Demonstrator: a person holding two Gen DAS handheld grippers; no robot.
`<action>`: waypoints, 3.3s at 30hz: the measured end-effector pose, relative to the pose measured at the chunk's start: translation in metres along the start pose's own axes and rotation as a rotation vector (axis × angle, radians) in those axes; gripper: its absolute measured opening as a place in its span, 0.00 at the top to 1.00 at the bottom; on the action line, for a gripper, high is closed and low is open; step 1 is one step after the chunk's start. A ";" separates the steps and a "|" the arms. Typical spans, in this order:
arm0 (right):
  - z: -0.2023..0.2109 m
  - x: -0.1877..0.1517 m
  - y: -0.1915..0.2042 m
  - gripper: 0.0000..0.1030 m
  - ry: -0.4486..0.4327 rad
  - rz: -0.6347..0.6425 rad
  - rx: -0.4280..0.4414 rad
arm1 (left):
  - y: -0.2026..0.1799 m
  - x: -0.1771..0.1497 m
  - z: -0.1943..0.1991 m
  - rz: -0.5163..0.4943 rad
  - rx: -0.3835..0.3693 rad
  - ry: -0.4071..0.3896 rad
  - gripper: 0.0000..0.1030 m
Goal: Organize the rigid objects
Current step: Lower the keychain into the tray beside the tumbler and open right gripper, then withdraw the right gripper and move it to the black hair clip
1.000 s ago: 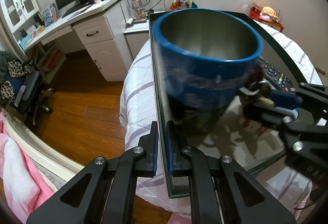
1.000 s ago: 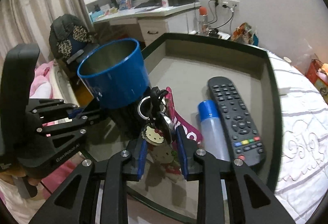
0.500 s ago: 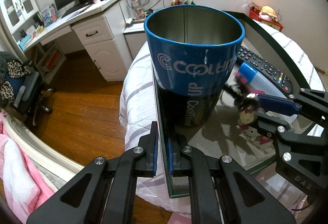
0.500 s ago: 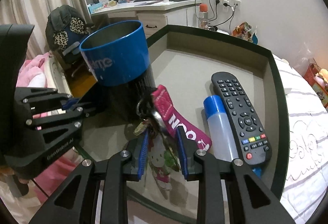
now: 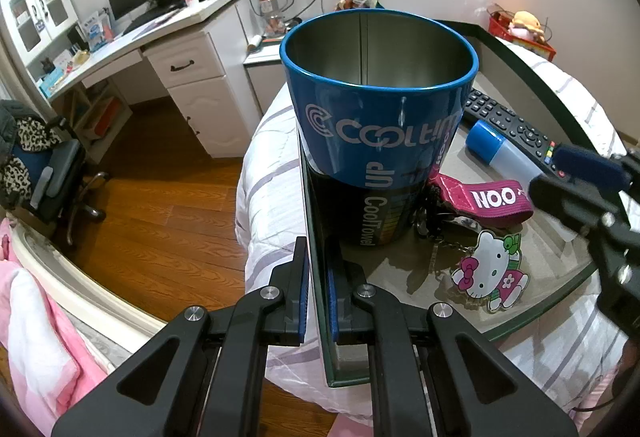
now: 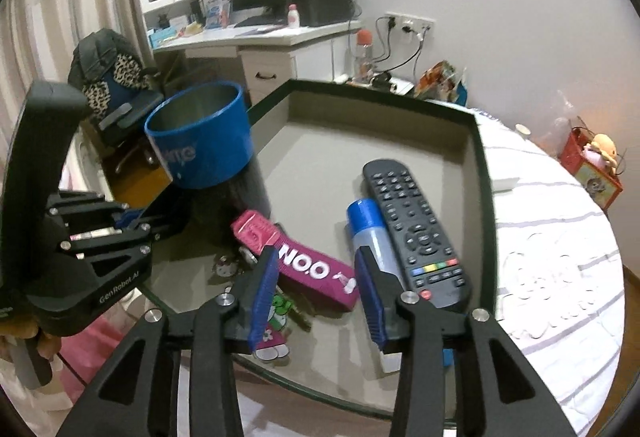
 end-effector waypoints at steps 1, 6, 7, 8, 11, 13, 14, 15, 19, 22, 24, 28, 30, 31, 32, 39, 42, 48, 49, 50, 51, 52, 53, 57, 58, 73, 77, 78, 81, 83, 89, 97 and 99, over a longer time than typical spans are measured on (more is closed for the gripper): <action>0.001 0.001 -0.002 0.60 -0.003 -0.003 -0.008 | 0.000 0.000 0.000 0.000 0.000 0.000 0.93; 0.004 0.005 -0.017 0.51 -0.025 -0.042 -0.051 | 0.000 0.000 0.000 0.000 -0.001 -0.001 0.93; 0.006 0.006 -0.017 0.47 -0.030 -0.046 -0.055 | 0.000 0.000 0.000 0.000 -0.001 0.000 0.93; 0.008 0.007 -0.019 0.45 -0.037 -0.050 -0.055 | 0.000 0.000 0.000 0.000 -0.001 -0.001 0.93; 0.014 0.012 -0.023 0.38 -0.057 -0.064 -0.075 | 0.000 0.000 0.000 0.000 0.000 -0.001 0.94; 0.019 0.015 -0.025 0.26 -0.077 -0.069 -0.084 | 0.000 0.000 0.000 0.000 -0.001 -0.001 0.94; 0.023 0.017 -0.026 0.23 -0.089 -0.072 -0.086 | 0.000 0.000 0.000 0.000 -0.001 0.000 0.94; 0.027 0.020 -0.028 0.23 -0.105 -0.080 -0.092 | 0.000 0.000 0.000 0.000 0.000 0.000 0.94; 0.043 0.026 -0.047 0.21 -0.163 -0.117 -0.174 | 0.003 -0.001 0.001 0.000 0.003 -0.001 0.94; 0.055 0.028 -0.062 0.20 -0.192 -0.151 -0.229 | 0.003 -0.001 0.001 0.000 0.003 0.000 0.94; 0.061 0.028 -0.075 0.19 -0.198 -0.175 -0.260 | 0.003 -0.001 0.001 0.000 0.003 -0.001 0.94; 0.070 0.026 -0.092 0.00 -0.215 -0.205 -0.300 | 0.003 -0.001 0.001 0.000 0.002 -0.001 0.94; 0.073 0.024 -0.097 0.00 -0.216 -0.213 -0.311 | 0.002 -0.001 0.001 0.000 0.003 0.000 0.94; 0.074 0.023 -0.100 0.00 -0.214 -0.218 -0.314 | 0.003 -0.002 0.001 -0.001 0.003 0.000 0.94; 0.075 0.022 -0.103 0.00 -0.213 -0.222 -0.319 | 0.003 -0.002 0.001 -0.001 0.003 0.000 0.94; 0.081 0.016 -0.122 0.00 -0.207 -0.250 -0.337 | 0.003 -0.001 0.001 0.000 0.004 0.000 0.94; 0.080 0.012 -0.128 0.00 -0.193 -0.260 -0.343 | 0.004 -0.002 0.002 -0.001 0.006 0.000 0.94; 0.073 -0.007 -0.137 0.00 -0.155 -0.258 -0.312 | 0.003 -0.002 0.002 -0.001 0.005 0.000 0.94; 0.071 -0.013 -0.141 0.00 -0.143 -0.256 -0.314 | 0.003 -0.002 0.002 -0.001 0.005 0.000 0.94; 0.070 -0.016 -0.142 0.00 -0.137 -0.254 -0.312 | 0.003 -0.002 0.002 -0.001 0.005 0.000 0.94; 0.067 -0.022 -0.144 0.00 -0.123 -0.254 -0.302 | 0.004 -0.002 0.002 0.000 0.005 0.000 0.94; 0.064 -0.027 -0.147 0.00 -0.108 -0.257 -0.293 | 0.003 -0.002 0.002 0.000 0.004 0.000 0.94; 0.062 -0.030 -0.148 0.00 -0.100 -0.258 -0.287 | 0.003 -0.002 0.002 -0.001 0.004 0.000 0.94; 0.050 -0.044 -0.155 0.00 -0.056 -0.256 -0.254 | 0.003 -0.003 0.001 0.007 -0.004 0.005 0.94; 0.048 -0.046 -0.156 0.00 -0.045 -0.255 -0.249 | 0.003 -0.003 0.000 0.010 -0.007 0.009 0.94; 0.015 -0.042 -0.167 0.00 0.010 -0.246 -0.178 | 0.010 -0.007 -0.008 0.049 0.006 0.015 0.94; 0.009 -0.040 -0.165 0.00 0.019 -0.238 -0.159 | 0.011 -0.007 -0.007 0.048 -0.003 0.013 0.95; 0.008 -0.039 -0.166 0.00 0.019 -0.240 -0.153 | 0.011 -0.008 -0.007 0.049 -0.006 0.010 0.95; 0.007 -0.038 -0.169 0.00 0.021 -0.243 -0.158 | 0.011 -0.008 -0.006 0.047 -0.014 0.010 0.95; 0.004 -0.036 -0.170 0.00 0.027 -0.243 -0.150 | 0.011 -0.008 -0.007 0.047 -0.019 0.009 0.95; -0.006 -0.029 -0.170 0.00 0.049 -0.232 -0.131 | 0.013 -0.009 -0.008 0.046 -0.025 0.011 0.95; -0.019 -0.025 -0.173 0.00 0.064 -0.227 -0.107 | 0.015 -0.012 -0.005 0.049 -0.012 0.019 0.95; -0.022 -0.026 -0.170 0.00 0.071 -0.221 -0.082 | 0.016 -0.014 -0.004 0.050 -0.007 0.021 0.95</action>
Point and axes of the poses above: each gripper's, at about its wrist camera, not at the fingertips, and z roughly against the way its jaws point, y to its left, x to its top, the point moved 10 cm from there along -z, roughly the way its jaws point, and after that the axes turned 1 degree about -y, right-handed, at the moved point
